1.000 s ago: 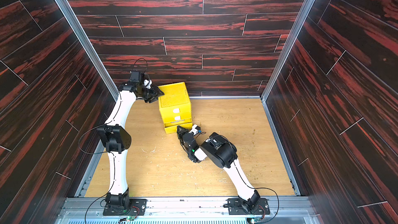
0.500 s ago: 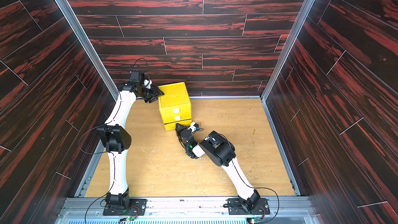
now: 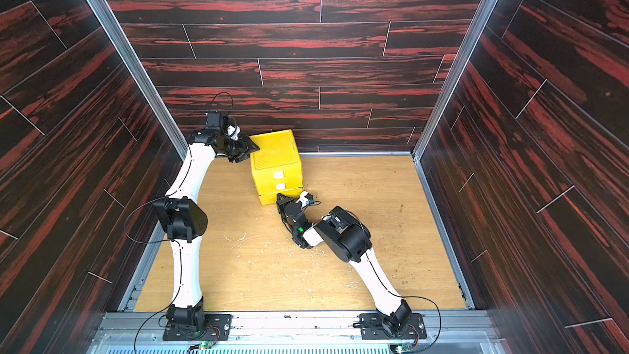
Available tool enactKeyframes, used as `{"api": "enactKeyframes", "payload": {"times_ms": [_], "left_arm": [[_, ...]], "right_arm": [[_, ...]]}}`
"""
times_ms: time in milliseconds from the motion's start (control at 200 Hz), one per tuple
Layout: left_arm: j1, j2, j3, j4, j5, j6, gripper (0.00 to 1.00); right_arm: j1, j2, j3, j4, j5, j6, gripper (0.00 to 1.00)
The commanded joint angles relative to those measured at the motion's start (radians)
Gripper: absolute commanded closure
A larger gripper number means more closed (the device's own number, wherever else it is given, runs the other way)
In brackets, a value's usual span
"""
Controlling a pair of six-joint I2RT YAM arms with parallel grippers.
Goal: Sort the rolls of trash bags by color and place them into the drawer
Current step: Close the drawer in the storage box, then reset both arms
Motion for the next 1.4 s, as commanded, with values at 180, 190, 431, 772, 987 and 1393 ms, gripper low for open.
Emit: {"api": "enactKeyframes", "payload": {"times_ms": [180, 190, 431, 772, 987, 1393], "left_arm": [[-0.029, 0.037, -0.016, -0.135, 0.008, 0.019, 0.46], [-0.029, 0.037, -0.015, -0.135, 0.008, 0.019, 0.46], [-0.029, 0.025, -0.013, -0.142, 0.005, 0.027, 0.46], [-0.029, -0.158, -0.036, -0.176, -0.089, 0.099, 0.24], [-0.029, -0.485, -0.247, -0.088, -0.246, 0.169, 0.17], [-0.031, -1.286, -1.556, 0.937, -0.884, 0.182, 0.00]], "right_arm": [[0.000, -0.120, -0.109, 0.004, -0.085, -0.236, 0.86], [0.001, -0.132, -0.122, 0.014, -0.086, -0.246, 0.86], [0.050, -0.480, -0.377, 0.025, -0.058, -0.545, 0.85], [0.061, -0.879, -0.242, -0.874, 0.095, -0.926, 0.81], [0.060, -1.002, -0.131, -1.147, 0.352, -1.206, 0.75], [-0.268, -1.116, -0.311, -1.019, 0.538, -1.418, 0.40]]}}
